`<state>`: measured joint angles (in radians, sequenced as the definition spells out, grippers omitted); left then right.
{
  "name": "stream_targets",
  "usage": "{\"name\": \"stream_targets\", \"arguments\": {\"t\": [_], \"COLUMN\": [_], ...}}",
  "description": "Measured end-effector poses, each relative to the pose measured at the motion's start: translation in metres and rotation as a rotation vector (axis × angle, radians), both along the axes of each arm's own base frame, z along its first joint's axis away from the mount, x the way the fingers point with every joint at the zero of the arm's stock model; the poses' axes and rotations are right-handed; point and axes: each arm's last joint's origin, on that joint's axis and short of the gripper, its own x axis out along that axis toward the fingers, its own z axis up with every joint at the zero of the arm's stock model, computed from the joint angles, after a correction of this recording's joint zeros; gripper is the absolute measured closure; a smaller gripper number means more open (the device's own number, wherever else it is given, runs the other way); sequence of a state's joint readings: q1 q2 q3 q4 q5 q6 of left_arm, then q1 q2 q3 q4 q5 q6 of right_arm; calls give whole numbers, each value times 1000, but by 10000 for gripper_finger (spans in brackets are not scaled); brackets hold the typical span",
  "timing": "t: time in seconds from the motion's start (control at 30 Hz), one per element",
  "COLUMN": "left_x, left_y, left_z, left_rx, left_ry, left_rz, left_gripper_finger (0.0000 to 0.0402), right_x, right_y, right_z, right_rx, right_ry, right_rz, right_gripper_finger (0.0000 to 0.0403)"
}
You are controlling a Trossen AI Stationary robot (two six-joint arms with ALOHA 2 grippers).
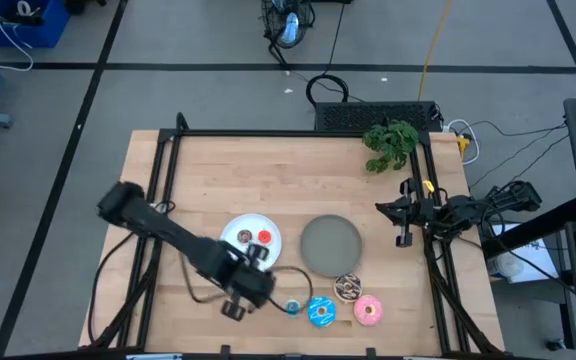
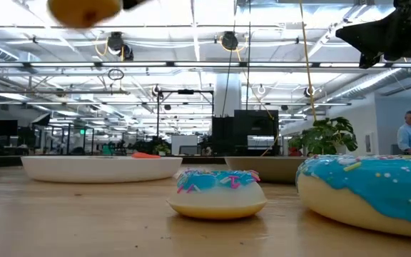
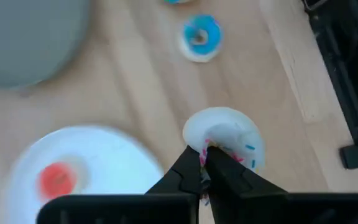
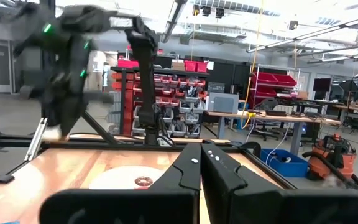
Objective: Pick & Place donuts
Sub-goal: Put the small white donut on the white plate
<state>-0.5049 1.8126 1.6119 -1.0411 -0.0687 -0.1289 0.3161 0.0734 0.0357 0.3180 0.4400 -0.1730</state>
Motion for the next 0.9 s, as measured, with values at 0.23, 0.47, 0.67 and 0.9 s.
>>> {"name": "stream_targets", "arguments": {"t": [0.23, 0.47, 0.67, 0.9], "left_x": [-37, -40, -28, -12], "left_y": [29, 34, 44, 61], "left_z": [51, 50, 33, -15], "left_rx": [61, 96, 163, 210], "left_ry": [-90, -50, 29, 113], "left_rz": [163, 173, 216, 227], "left_gripper_finger": [389, 395, 381, 393], "right_x": [0, 0, 0, 0], "right_y": [0, 0, 0, 0], "right_z": [0, 0, 0, -1], "right_rx": [0, 0, 0, -2], "right_ry": [0, 0, 0, 6], "right_rz": [0, 0, 0, -1], "right_gripper_finger": [403, 403, 403, 403]}}
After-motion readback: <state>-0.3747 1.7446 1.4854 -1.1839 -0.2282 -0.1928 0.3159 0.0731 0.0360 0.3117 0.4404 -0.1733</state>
